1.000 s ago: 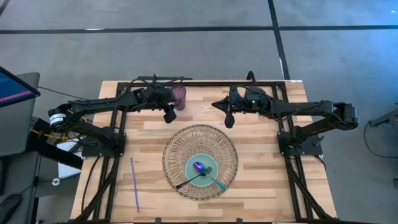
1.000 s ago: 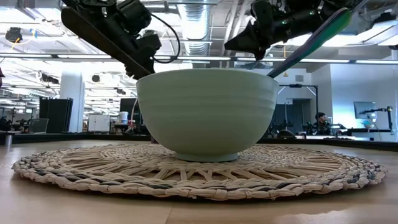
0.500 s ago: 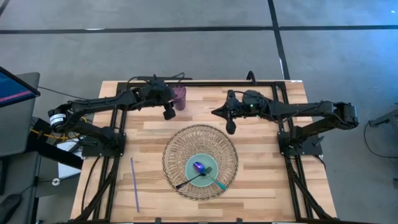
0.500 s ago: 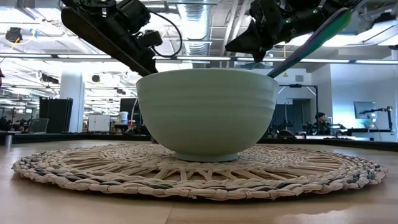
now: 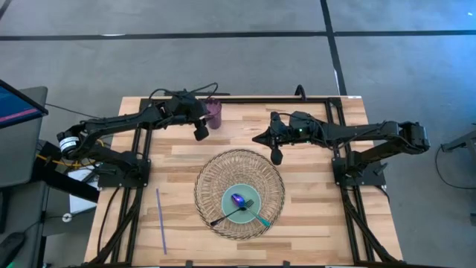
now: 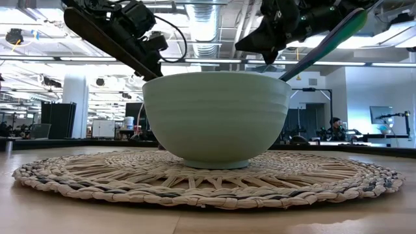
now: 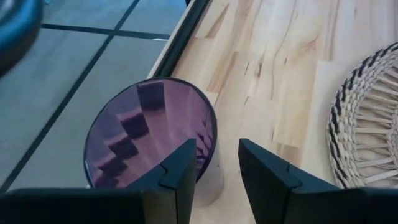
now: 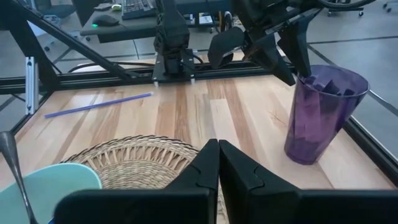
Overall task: Pick & Place Utensil
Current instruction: Put the violet glass on the woven mat to the top left of the light green bowl
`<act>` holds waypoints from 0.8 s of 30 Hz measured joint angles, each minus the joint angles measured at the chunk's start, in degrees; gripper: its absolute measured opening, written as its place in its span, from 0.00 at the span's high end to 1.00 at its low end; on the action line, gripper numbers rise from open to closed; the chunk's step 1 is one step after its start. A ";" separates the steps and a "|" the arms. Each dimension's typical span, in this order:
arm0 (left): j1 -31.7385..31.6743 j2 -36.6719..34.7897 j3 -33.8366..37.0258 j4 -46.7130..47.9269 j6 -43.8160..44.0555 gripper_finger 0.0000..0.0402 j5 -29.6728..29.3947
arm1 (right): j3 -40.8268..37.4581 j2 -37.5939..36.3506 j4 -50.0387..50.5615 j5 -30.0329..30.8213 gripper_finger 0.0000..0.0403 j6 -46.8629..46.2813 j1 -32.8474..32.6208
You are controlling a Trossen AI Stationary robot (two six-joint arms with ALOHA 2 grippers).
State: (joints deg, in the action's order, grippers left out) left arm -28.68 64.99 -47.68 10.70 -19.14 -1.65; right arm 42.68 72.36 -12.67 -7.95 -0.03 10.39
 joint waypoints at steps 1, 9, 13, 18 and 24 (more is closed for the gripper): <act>-0.01 0.00 0.00 0.02 0.04 0.70 -0.01 | 0.00 0.00 0.00 0.02 0.99 0.00 0.02; -0.66 3.55 -0.17 -1.51 -0.11 0.70 -0.11 | 0.00 0.00 -0.02 0.05 0.99 0.00 0.00; -0.70 4.91 -0.10 -3.40 -0.29 0.71 -0.30 | 0.00 0.00 0.00 0.05 0.99 0.00 0.00; -0.63 4.94 -0.04 -3.66 -1.03 0.87 -1.52 | 0.00 0.00 0.01 0.05 0.99 0.00 0.00; -0.23 4.92 0.04 -3.10 0.07 0.96 -1.90 | 0.00 0.00 0.22 0.05 0.99 0.00 0.00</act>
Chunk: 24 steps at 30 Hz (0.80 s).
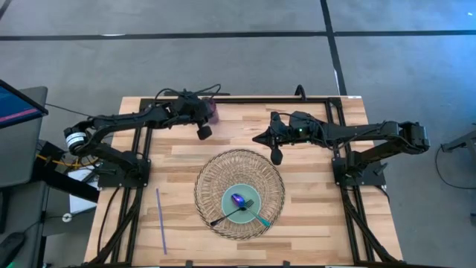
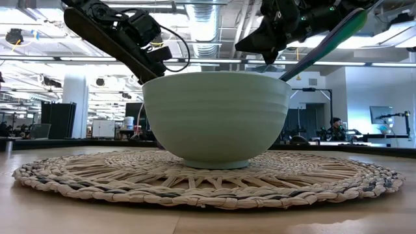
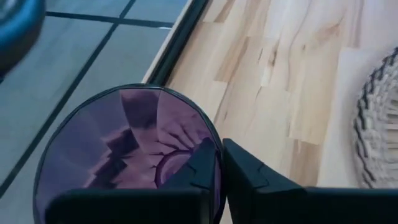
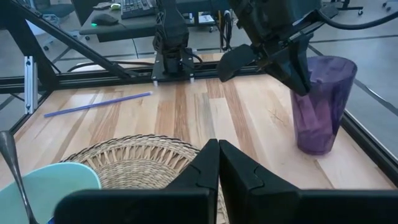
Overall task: Pick & Place Utensil
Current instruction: Put the violet glass on the woven mat to the top left of the light green bowl
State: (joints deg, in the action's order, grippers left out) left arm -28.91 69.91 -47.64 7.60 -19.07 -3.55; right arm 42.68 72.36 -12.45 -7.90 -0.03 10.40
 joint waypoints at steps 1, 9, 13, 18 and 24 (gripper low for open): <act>0.55 -0.04 -0.02 0.02 0.04 0.96 0.06 | 0.00 0.00 0.00 0.00 0.99 0.00 0.00; 12.40 -4.17 -4.50 3.80 7.89 0.96 0.17 | 0.00 0.00 0.04 0.02 0.99 0.00 0.00; 20.72 -5.58 -7.83 12.15 12.94 0.97 -1.59 | 0.00 0.00 0.04 0.00 0.99 0.00 0.00; 30.25 -5.86 -9.10 19.82 18.50 0.95 -3.76 | 0.00 0.00 0.06 0.02 0.99 0.00 0.02; 37.78 -5.95 -9.33 20.72 25.36 0.95 -3.66 | 0.00 0.00 0.07 0.02 0.99 0.00 0.00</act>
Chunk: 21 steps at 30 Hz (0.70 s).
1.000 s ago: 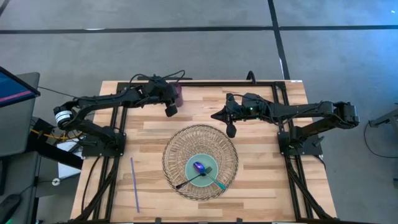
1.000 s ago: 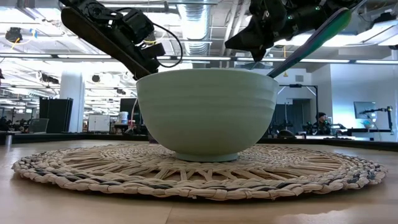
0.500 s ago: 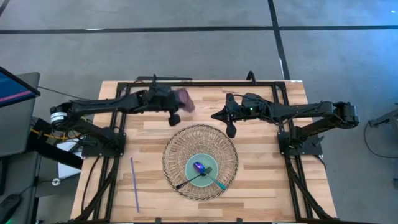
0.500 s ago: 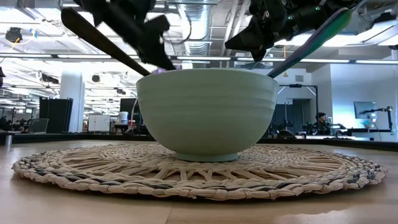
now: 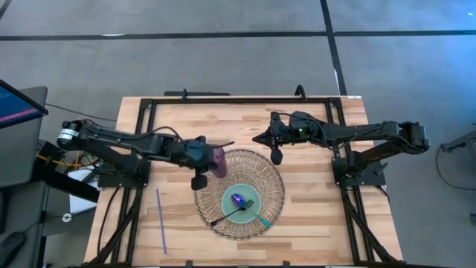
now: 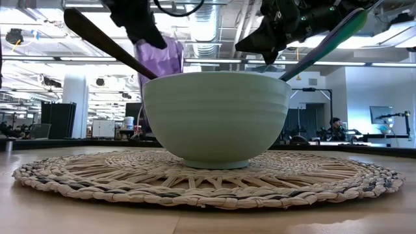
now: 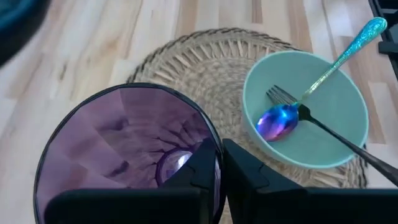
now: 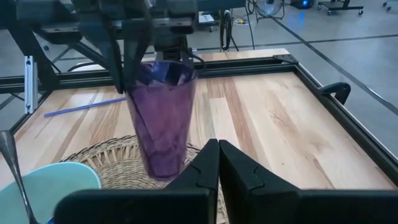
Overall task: Pick & Place Utensil
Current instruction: Put the violet glass on the woven mat to the top left of the light green bowl
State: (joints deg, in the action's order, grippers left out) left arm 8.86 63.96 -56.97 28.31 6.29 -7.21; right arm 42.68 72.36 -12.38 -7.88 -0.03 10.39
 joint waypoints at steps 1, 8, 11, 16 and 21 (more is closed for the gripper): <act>0.55 0.23 0.00 0.14 0.88 0.95 -0.18 | 0.00 0.00 -0.02 0.00 0.99 0.00 0.00; 0.62 2.00 0.57 1.59 2.17 0.95 -2.24 | -0.01 0.00 -0.02 0.00 0.99 0.00 0.00; 0.46 2.65 0.55 1.18 2.17 0.93 -2.21 | -0.02 0.00 -0.02 -0.02 0.99 0.00 0.02; 0.47 3.69 0.55 0.98 2.99 0.86 -2.15 | -0.02 0.00 -0.02 0.00 0.99 0.00 0.01; 0.71 4.53 0.55 0.71 3.21 0.78 -1.95 | -0.02 0.00 -0.06 -0.02 0.99 0.00 0.02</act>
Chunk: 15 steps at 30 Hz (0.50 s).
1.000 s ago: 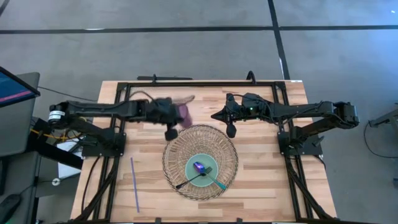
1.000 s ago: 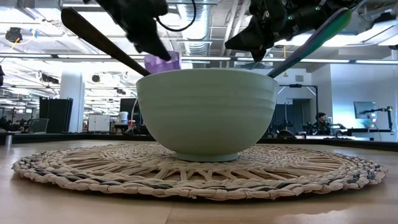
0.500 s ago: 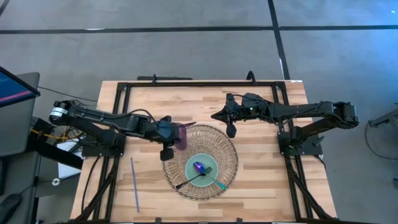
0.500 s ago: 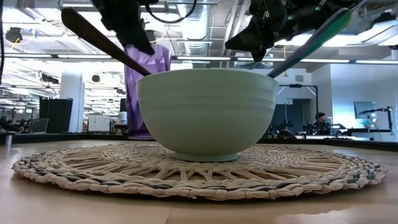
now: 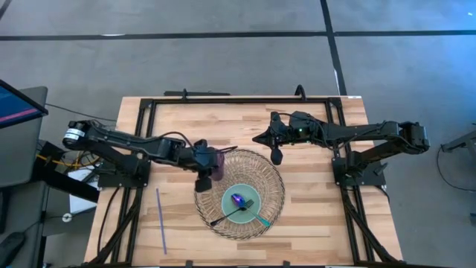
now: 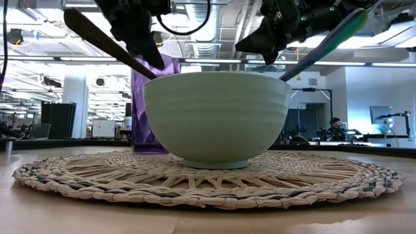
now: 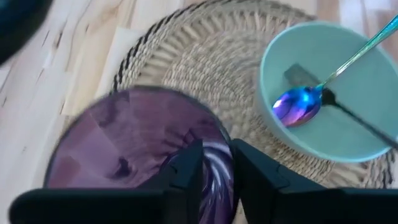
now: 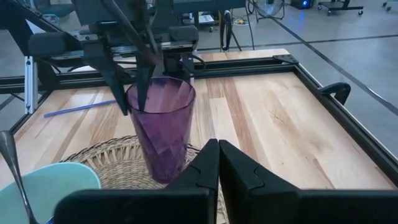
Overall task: Pick & Place Utensil
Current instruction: Put the violet glass on the woven mat to the top left of the light green bowl, then put the violet straw into the violet glass on the woven mat
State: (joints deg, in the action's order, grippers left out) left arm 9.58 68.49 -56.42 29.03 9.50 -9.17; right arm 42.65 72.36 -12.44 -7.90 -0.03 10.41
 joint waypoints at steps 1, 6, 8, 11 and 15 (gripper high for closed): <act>0.21 0.04 0.00 -0.74 0.02 0.77 0.00 | 0.00 0.00 0.00 0.00 0.99 0.00 -0.02; 1.86 -0.79 -0.24 -4.39 0.00 0.75 0.00 | 0.00 0.00 -0.04 0.00 0.99 0.00 0.00; 2.42 -1.53 -0.53 -4.13 -0.08 0.75 -0.15 | 0.00 0.00 -0.05 0.00 0.99 0.00 0.00; 2.88 -2.75 -1.14 -5.24 -0.13 0.75 -0.26 | 0.00 0.01 -0.07 0.00 0.99 0.02 0.00; 3.79 -4.52 -2.32 -6.41 -0.15 0.75 -0.25 | 0.00 0.00 -0.08 0.00 0.99 0.02 0.00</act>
State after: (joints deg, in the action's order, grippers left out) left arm 13.37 63.97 -58.74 22.62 9.34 -9.42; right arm 42.65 72.36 -12.52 -7.90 -0.01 10.41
